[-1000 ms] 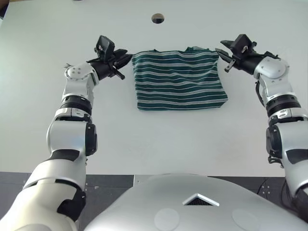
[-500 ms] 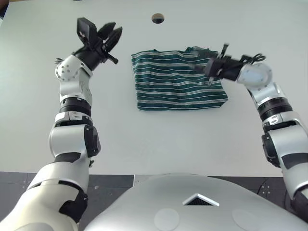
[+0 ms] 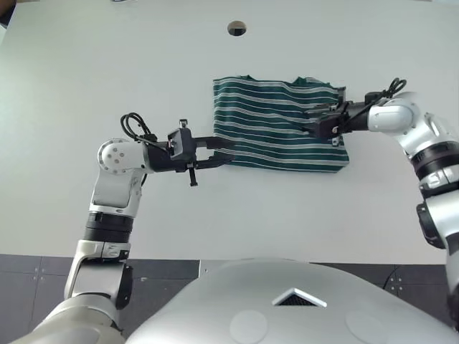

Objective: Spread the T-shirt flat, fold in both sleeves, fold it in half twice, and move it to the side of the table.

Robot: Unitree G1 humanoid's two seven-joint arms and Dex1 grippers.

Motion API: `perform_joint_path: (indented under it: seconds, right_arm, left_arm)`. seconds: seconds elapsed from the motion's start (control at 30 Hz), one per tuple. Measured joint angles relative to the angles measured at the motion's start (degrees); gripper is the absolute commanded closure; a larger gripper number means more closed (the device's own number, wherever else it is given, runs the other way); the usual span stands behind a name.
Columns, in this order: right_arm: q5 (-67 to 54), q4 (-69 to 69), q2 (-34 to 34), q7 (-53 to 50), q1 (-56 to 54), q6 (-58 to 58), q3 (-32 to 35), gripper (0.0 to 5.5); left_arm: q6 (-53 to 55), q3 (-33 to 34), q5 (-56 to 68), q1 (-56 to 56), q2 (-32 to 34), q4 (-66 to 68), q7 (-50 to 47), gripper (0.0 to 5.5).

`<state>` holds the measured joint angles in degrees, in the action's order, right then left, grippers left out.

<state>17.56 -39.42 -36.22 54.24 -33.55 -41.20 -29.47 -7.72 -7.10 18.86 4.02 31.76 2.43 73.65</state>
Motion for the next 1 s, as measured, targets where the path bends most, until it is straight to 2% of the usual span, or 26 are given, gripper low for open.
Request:
perform_joint_path:
  seconds: [0.1,0.23,0.4,0.57,0.6,0.7,0.8,0.9,1.0]
  right_arm:
    - [-8.85,16.64,-2.82,11.0,7.26,10.07,-1.36,4.05]
    - [-11.99,27.88,-0.79,14.72,12.72,18.04,-4.3,4.05]
    - [-11.85,26.96,6.82,10.36,14.52,19.72,-5.9,4.05]
    - [-13.21,25.19,9.23,9.52,14.93,19.4,-5.54,4.05]
    - [-15.08,25.86,8.89,11.09,15.14,20.64,-5.18,4.05]
    - [-30.84,33.4,6.17,20.61,14.42,31.15,0.34,4.05]
    - [-38.69,35.72,6.53,23.77,10.11,37.58,4.62,4.05]
    - [-35.98,31.51,9.75,22.21,7.8,36.54,5.09,4.05]
    - [-24.93,20.64,14.2,13.11,5.3,30.04,3.19,4.05]
  left_arm:
    - [1.39,0.23,0.91,-0.81,1.0,-2.9,-0.04,4.3]
    - [3.05,2.33,2.91,-0.89,1.55,-6.06,-1.31,4.3]
    - [3.93,3.21,3.51,-1.6,2.41,-8.14,-1.98,4.3]
    - [5.1,5.66,6.29,-1.48,2.48,-8.26,-2.98,4.3]
    - [5.23,5.8,6.75,-1.38,2.49,-8.22,-2.98,4.3]
    - [6.18,7.36,8.7,-0.8,2.61,-7.98,-2.97,4.3]
    - [7.16,7.56,10.16,0.84,2.6,-7.19,-2.89,4.3]
    - [7.5,7.66,10.31,1.54,2.61,-7.08,-2.78,4.3]
    - [7.65,7.79,10.94,1.89,2.6,-7.1,-2.7,4.3]
